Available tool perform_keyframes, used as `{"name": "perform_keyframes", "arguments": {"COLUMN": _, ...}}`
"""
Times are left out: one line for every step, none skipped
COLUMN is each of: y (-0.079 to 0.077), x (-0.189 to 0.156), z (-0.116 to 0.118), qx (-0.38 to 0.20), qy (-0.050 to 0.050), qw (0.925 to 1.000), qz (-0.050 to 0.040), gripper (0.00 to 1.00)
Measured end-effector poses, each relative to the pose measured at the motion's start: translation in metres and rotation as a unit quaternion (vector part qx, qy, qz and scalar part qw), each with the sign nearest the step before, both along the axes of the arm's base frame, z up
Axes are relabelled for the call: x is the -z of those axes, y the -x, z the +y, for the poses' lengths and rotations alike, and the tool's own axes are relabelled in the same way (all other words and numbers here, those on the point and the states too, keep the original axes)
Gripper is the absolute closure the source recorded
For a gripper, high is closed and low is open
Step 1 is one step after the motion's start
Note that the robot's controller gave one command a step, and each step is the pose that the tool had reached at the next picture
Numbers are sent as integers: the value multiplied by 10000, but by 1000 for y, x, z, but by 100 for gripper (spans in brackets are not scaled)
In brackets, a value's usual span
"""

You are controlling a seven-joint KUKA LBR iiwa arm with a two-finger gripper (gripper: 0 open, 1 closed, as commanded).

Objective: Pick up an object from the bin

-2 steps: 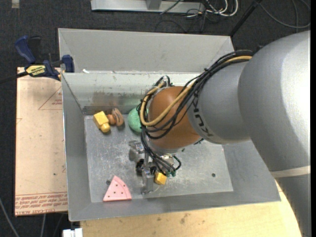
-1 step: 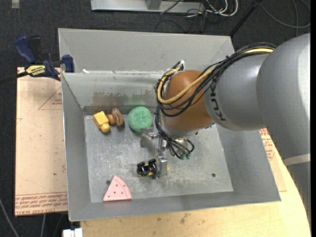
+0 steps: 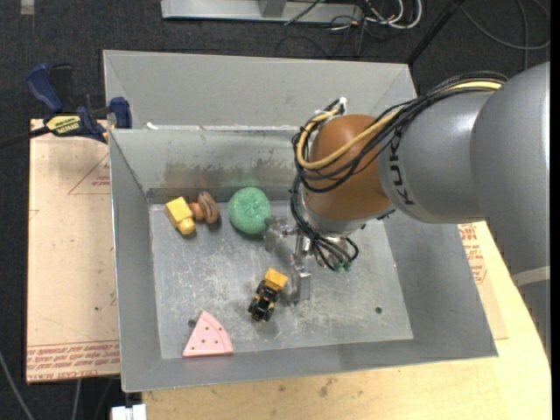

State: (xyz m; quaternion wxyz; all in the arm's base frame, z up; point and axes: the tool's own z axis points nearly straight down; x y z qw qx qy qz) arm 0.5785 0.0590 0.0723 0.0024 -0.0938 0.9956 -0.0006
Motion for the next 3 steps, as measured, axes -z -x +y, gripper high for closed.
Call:
{"name": "perform_keyframes", "arguments": {"y": 20, "x": 2, "z": 13, "qx": -860, "qy": -2, "qw": 9963, "qz": 22, "gripper": 0}}
{"name": "perform_keyframes", "arguments": {"y": 31, "x": 2, "z": 24, "qx": -1452, "qy": -6, "qw": 9894, "qz": 21, "gripper": 0}}
{"name": "perform_keyframes", "arguments": {"y": 45, "x": 3, "z": 40, "qx": -1874, "qy": -8, "qw": 9823, "qz": 21, "gripper": 100}}
